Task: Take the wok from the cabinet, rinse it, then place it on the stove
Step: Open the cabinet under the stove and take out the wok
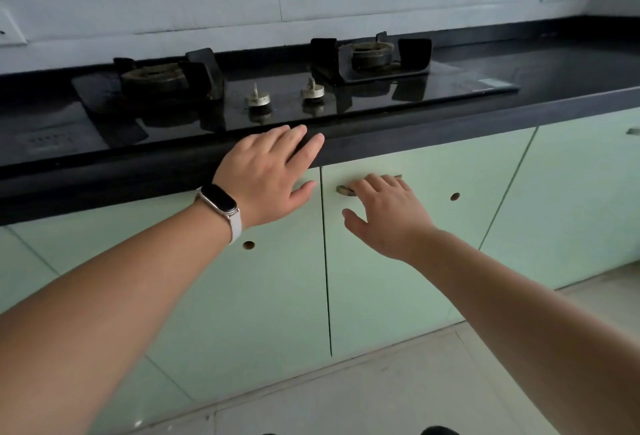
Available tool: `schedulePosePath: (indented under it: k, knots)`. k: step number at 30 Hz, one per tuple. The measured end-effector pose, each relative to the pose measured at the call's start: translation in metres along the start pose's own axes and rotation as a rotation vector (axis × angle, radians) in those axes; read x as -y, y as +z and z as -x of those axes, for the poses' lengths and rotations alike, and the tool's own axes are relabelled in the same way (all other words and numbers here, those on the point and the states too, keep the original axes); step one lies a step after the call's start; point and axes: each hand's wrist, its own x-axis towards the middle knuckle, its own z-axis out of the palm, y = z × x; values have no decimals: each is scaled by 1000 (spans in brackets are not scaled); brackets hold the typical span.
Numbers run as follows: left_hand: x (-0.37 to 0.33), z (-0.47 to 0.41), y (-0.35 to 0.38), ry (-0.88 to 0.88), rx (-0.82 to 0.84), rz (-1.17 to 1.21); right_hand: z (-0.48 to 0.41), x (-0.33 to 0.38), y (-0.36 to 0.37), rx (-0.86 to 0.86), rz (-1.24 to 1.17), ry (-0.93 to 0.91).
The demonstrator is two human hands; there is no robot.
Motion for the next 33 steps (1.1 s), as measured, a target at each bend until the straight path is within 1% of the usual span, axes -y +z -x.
schedulePosePath:
  k: [6, 13, 17, 23, 28, 33]
  knots:
    - [0, 1, -5, -1, 18, 13, 16, 0, -6, -7, -19, 3]
    - [-8, 2, -3, -75, 2, 29, 56, -7, -17, -37, -3, -37]
    - [-13, 2, -2, -120, -19, 36, 69, -13, -37, -62, -83, -21]
    - [-12, 2, -2, -113, -9, 18, 92, -21, -44, -99, -93, -51]
    - [-11, 3, -1, -90, -44, 15, 123, -44, -49, -105, -82, -157]
    - [-13, 4, -2, -91, -49, 44, 158, -65, -66, -157, -151, -143]
